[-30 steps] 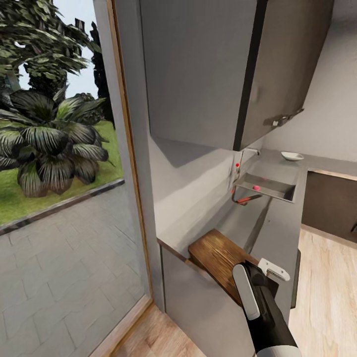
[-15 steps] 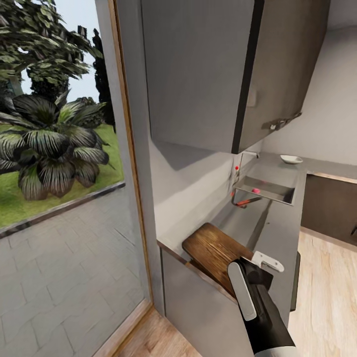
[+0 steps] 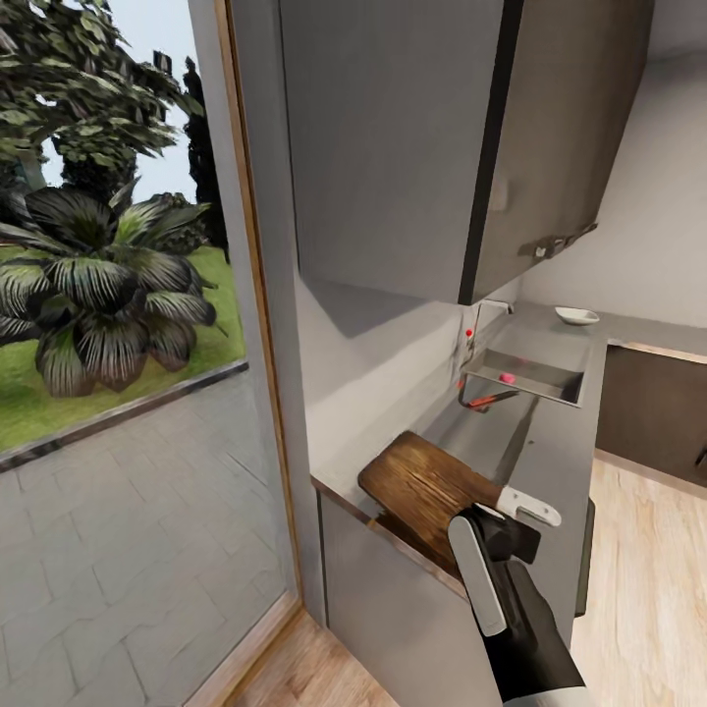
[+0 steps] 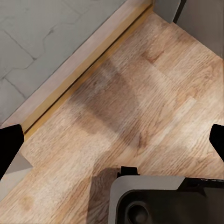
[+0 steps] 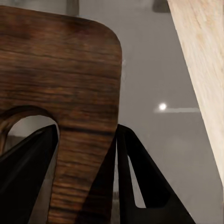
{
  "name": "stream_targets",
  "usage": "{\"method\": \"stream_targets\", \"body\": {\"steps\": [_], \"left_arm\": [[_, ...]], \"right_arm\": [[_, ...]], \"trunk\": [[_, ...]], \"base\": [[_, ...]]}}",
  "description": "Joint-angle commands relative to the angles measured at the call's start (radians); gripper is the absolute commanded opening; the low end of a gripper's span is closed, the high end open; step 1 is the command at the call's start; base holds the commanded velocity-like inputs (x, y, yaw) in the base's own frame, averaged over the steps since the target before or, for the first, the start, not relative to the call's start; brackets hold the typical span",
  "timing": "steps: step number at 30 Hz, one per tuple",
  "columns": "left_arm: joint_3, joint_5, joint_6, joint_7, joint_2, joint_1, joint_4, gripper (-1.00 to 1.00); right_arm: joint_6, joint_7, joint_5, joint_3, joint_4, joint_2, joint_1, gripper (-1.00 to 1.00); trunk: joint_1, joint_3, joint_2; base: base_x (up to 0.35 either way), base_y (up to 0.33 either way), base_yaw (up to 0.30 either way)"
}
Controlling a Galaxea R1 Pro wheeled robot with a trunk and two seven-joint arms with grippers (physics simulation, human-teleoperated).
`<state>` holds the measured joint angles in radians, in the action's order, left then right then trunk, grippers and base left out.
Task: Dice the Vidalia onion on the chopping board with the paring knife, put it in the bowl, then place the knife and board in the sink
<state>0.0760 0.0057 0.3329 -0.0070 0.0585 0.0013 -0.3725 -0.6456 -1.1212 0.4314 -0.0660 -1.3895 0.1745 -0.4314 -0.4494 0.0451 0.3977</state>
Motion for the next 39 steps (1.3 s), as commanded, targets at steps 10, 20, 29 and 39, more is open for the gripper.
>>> {"method": "stream_targets", "body": {"steps": [10,20,29,39], "left_arm": [[0.000,0.000,0.011,-0.001,0.000,0.000,0.004,1.00],[0.000,0.000,0.010,-0.001,0.000,0.000,0.004,1.00],[-0.001,0.000,0.010,-0.001,0.000,0.000,0.004,1.00],[-0.001,0.000,0.010,-0.001,0.000,0.000,0.004,1.00]], "right_arm": [[-0.032,-0.008,-0.003,-0.031,-0.009,0.000,-0.001,-1.00],[-0.033,-0.008,-0.003,-0.032,-0.010,0.000,-0.001,-1.00],[-0.034,-0.008,-0.002,-0.033,-0.010,0.000,-0.001,-1.00],[-0.034,-0.008,-0.002,-0.034,-0.012,0.000,-0.001,-1.00]], "trunk": [[-0.001,0.002,0.002],[-0.001,0.002,0.002],[-0.001,0.005,0.002],[-0.001,0.012,0.002]], "base": [[-0.091,-0.095,0.000],[-0.176,-0.205,0.000],[-0.131,-0.229,0.056],[-0.082,-0.241,0.169]]}}
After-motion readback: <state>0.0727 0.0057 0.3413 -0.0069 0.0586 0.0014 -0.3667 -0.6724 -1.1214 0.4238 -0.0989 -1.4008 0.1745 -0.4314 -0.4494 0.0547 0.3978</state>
